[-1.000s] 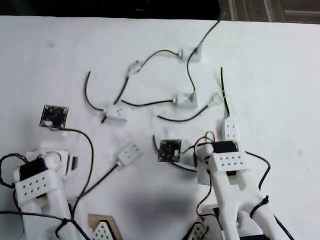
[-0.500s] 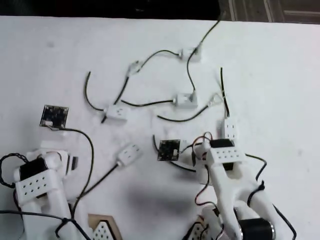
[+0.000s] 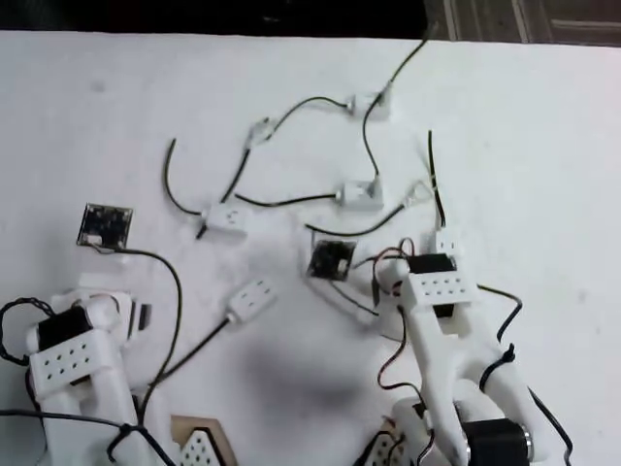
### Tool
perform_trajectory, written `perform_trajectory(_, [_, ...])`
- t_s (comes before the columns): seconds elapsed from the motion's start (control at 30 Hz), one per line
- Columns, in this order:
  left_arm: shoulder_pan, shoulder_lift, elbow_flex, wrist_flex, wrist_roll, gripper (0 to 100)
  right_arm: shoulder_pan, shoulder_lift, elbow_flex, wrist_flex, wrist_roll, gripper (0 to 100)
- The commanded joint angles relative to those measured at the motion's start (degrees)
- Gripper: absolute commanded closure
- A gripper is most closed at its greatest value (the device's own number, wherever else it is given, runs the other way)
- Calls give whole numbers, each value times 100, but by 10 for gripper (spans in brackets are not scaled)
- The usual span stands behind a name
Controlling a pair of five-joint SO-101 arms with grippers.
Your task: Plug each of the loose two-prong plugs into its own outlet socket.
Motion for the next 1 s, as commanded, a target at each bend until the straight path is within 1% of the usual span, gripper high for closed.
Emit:
perform_trajectory(0.0, [13,-101,9,-79,-44,762,13,-171,-237,-338,-1134,980])
perform_trajectory(0.1, [13,-101,9,-79,-44,762,13,-171,-237,-611,-1943,980])
perform_trajectory(0.17, [13,-101,9,-79,-44,762,-13,-171,-237,-637,-2215,980])
perform_trajectory(0.23, [13,-101,9,-79,-44,762,-101,-171,-220,-620,-2321,974])
perform_trajectory(0.3, [13,-101,9,-79,-44,762,-171,-171,-211,-488,-2321,964])
perform_trajectory(0.43, [13,-101,9,-79,-44,762,-198,-251,-360,145,-2321,830])
perform_trajectory(0.5, [13,-101,9,-79,-44,762,-198,-295,-563,637,-2321,785])
perform_trajectory(0.63, [13,-101,9,-79,-44,762,-198,-286,-1231,1675,-2286,786])
perform_trajectory(0.77, [13,-101,9,-79,-44,762,-198,-101,-1996,2422,-2286,786])
perform_trajectory(0.83, [13,-101,9,-79,-44,762,-365,198,-2277,2677,-2286,786])
perform_trajectory(0.97, [13,-101,9,-79,-44,762,-760,1253,-2708,3037,-2286,786])
